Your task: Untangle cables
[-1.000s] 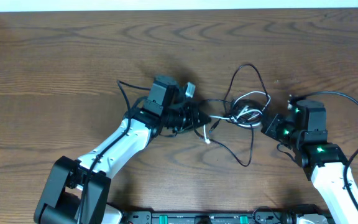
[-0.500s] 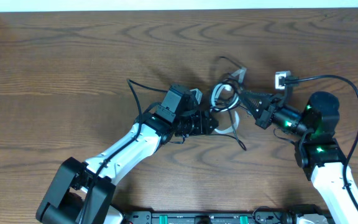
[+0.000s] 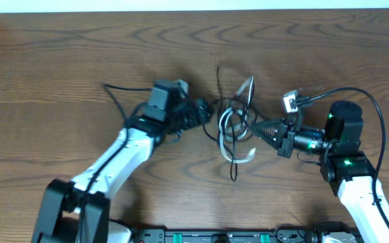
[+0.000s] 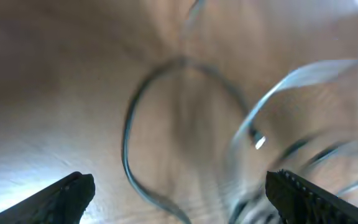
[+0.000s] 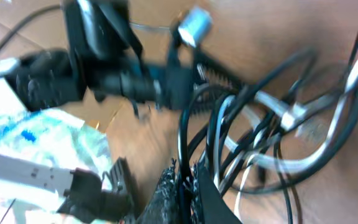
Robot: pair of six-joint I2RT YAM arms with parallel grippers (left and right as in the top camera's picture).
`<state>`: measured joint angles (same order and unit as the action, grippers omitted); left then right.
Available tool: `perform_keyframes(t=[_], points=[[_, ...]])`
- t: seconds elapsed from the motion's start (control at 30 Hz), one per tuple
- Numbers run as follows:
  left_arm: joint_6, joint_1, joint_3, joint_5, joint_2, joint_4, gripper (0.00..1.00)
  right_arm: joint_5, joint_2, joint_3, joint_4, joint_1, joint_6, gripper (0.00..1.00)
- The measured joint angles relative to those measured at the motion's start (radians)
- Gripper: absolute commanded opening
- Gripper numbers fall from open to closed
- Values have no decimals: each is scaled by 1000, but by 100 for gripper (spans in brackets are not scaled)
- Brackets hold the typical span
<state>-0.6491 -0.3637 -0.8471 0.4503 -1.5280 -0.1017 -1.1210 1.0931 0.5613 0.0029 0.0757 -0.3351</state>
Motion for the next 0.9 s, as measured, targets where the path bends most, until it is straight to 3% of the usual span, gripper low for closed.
perform_keyframes(t=[0.23,0.47,0.67,0.9], points=[[2,47,0,97,74,32,94,-16,0,0,-26,0,79,1],[151,-47,0,192,73,-13,91,-6,0,0,-27,0,97,1],[233,-90,0,155,73,-163,90,74,0,0,-26,0,55,1],[258,-97,0,134,73,-171,89,130,0,0,-29,0,20,1]])
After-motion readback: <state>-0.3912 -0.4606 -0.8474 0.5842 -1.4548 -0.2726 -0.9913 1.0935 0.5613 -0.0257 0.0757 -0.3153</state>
